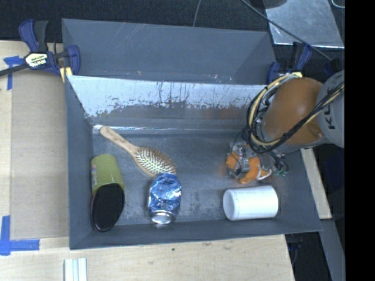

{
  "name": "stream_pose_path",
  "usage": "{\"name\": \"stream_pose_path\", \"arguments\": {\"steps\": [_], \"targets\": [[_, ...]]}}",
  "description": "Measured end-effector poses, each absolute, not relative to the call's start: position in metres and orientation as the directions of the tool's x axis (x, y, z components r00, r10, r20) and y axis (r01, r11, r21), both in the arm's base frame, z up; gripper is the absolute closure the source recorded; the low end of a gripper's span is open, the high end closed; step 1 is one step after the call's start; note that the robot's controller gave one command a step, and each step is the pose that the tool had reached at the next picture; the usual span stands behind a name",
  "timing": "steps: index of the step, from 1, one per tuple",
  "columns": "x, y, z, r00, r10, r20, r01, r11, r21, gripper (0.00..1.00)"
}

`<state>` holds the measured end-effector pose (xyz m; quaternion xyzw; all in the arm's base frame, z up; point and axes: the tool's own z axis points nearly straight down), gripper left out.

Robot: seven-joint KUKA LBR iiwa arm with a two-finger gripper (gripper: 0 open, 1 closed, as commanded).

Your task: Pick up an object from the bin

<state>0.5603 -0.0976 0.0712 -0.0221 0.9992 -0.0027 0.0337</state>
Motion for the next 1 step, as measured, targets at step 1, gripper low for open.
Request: {"name": "stream_pose_path", "arguments": {"steps": [1], "targets": [[0.5573, -0.1009, 0.1630, -0.996, 0.032, -0.080, 0.032, 0.999, -0.004, 1.00]]}}
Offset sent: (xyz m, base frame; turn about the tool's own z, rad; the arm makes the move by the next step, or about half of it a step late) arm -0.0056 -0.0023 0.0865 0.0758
